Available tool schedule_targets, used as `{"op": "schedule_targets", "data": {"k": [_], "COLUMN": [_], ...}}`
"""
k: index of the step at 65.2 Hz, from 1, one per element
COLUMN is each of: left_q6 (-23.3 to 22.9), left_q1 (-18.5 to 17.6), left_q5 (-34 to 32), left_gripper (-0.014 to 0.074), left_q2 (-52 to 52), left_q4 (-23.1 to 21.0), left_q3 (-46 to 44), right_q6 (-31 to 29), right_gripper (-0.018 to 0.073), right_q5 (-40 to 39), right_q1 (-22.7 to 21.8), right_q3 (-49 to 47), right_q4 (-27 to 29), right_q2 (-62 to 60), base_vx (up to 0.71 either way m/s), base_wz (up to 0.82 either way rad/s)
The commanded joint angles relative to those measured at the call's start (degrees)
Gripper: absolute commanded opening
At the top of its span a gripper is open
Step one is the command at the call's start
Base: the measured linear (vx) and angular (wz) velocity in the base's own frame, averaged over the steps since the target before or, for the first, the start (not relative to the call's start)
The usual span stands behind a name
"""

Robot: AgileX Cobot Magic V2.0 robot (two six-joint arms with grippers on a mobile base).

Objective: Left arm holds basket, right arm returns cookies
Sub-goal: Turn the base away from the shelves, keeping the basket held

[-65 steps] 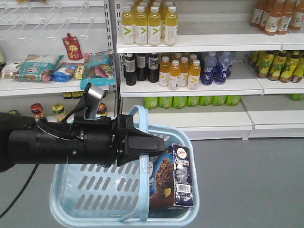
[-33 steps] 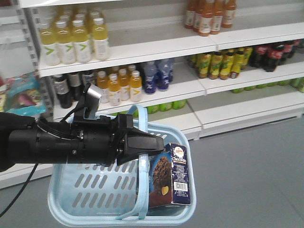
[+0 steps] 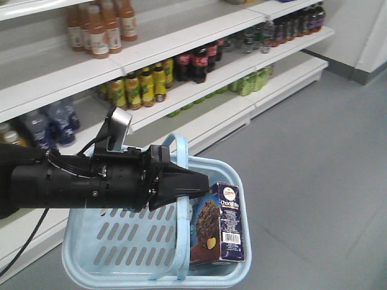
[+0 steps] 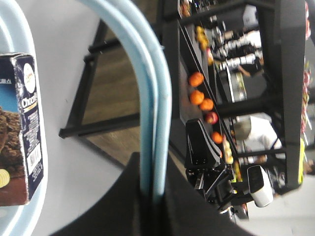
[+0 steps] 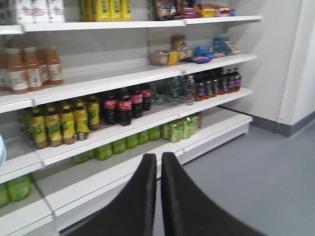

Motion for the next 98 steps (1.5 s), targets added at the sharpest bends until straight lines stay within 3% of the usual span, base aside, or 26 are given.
{"op": "schedule_targets", "data": {"k": [1,55,98], "left_q6": [0.81,0.81,0.81], "left_q1": [-0.39,-0.39,-0.39], "left_q5": [3.47,3.47,3.47], "left_gripper": [-0.0003,-0.0003,-0.0003], "left_q2": [-2.20,-2.20,-2.20], "left_q4": [-6.24,-6.24,-6.24], "left_q3": [-2.12,-2.12,-2.12], "right_q6": [-0.56,-0.56,-0.56], "right_gripper": [-0.0011,-0.0011,-0.0011], "right_q5": [-4.16,-4.16,-4.16], "right_q1": [-0.06,-0.06,-0.06], "right_q3": [1.01,1.01,1.01], "right_q4": [-0.48,-0.48,-0.48], "right_q2": [-0.72,-0.72,-0.72], "base_vx": [0.21,0.18,0.11], "base_wz": [-0.80,-0.69,-0.40]}}
